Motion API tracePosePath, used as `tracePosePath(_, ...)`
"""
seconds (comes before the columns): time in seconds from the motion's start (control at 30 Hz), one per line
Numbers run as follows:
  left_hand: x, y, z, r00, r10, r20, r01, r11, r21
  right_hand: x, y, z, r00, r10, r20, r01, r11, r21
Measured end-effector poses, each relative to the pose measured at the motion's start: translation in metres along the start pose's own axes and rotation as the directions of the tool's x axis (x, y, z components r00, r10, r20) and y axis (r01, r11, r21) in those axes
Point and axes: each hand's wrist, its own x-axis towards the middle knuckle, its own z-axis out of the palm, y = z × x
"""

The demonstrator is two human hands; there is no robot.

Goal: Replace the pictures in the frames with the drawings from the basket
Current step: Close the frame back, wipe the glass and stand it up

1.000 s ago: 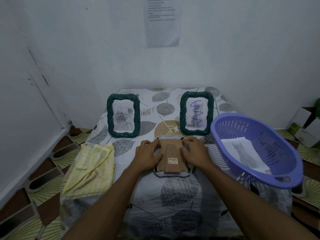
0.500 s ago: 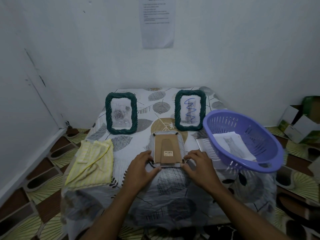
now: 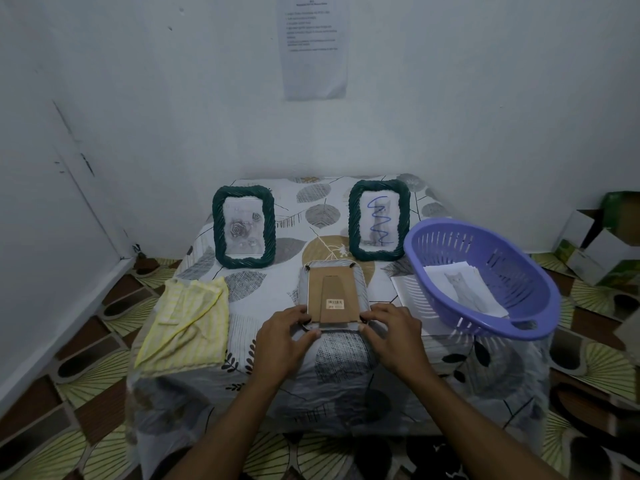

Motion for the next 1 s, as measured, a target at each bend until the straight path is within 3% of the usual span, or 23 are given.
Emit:
tracePosePath(0.57, 0.002, -0.002, -0.001, 1.000, 0.003, 0.031, -0.003, 1.000, 0.012, -0.003, -0.004, -0.005, 1.000, -0.013, 0.018, 0.013, 1.000, -0.026)
tracePosePath(0.7, 0.008, 0.004, -0.001, 0.998, 0.050, 0.028, -0.050, 0.999, 0.005, 0.011, -0.012, -0.008, 0.995, 0.097, 0.028, -0.097, 0.995, 0.021)
tracePosePath(0.8, 0.024, 0.019, 0.006, 0.996, 0.080, 0.028, -0.082, 0.992, 0.098, 0.026, -0.017, -0.009, 0.987, 0.138, 0.080, -0.141, 0.990, 0.028)
tracePosePath(1.0, 0.060, 0.053, 0.029, 0.958, -0.149, 0.245, 0.140, 0.989, 0.056, 0.041, -0.031, -0.017, 0.954, 0.275, 0.118, -0.299, 0.888, 0.349)
